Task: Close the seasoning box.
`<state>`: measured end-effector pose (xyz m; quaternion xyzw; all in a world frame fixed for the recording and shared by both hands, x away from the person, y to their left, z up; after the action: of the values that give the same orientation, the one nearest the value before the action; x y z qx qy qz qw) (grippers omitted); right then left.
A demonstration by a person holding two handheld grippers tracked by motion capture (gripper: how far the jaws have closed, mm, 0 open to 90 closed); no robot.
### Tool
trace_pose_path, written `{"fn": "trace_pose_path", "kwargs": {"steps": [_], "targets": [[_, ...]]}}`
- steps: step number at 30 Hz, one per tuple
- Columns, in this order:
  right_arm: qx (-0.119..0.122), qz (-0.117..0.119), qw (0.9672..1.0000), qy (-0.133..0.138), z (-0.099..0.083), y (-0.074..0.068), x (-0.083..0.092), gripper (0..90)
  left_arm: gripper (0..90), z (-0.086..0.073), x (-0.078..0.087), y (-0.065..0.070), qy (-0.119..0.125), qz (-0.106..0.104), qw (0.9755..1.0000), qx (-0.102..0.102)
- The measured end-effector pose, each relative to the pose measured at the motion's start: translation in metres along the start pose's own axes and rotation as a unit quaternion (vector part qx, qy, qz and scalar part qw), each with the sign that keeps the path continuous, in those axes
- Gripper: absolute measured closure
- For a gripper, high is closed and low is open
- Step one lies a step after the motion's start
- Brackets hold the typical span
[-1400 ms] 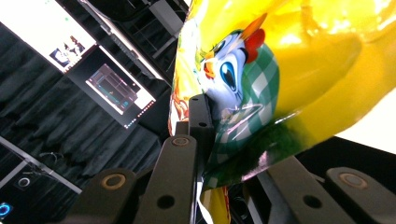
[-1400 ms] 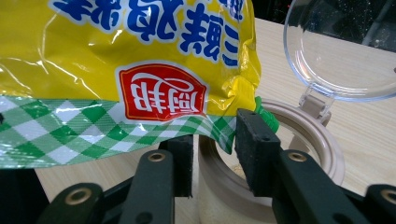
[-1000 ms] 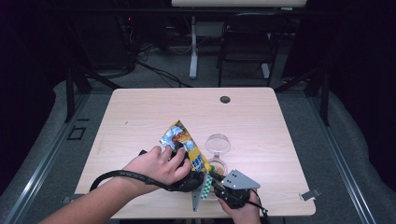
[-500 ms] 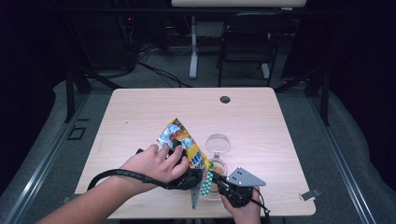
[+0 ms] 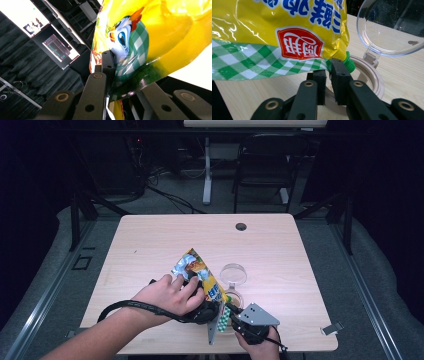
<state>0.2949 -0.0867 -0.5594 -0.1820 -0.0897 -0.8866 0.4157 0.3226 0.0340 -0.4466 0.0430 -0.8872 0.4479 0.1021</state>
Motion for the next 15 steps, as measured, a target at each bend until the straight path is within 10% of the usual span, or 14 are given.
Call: {"fn": "trace_pose_path", "kwargs": {"steps": [15], "targets": [[-0.046, 0.018, 0.9988, -0.001, -0.0002, -0.0011, 0.0041, 90.0, 86.4, -0.0010, -0.0005, -0.0008, 0.004, -0.004, 0.9999, 0.012]]}}
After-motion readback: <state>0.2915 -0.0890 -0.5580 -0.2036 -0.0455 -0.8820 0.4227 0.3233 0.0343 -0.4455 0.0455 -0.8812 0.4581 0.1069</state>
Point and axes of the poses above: each handheld gripper's, and its own axes: x roughly backward along the jaws, z roughly out of its top, y roughly to its right, the point moved 9 cm from there along -x, roughly forward along the jaws, and after that the axes turned 10 degrees about z, right-handed, at the moved point
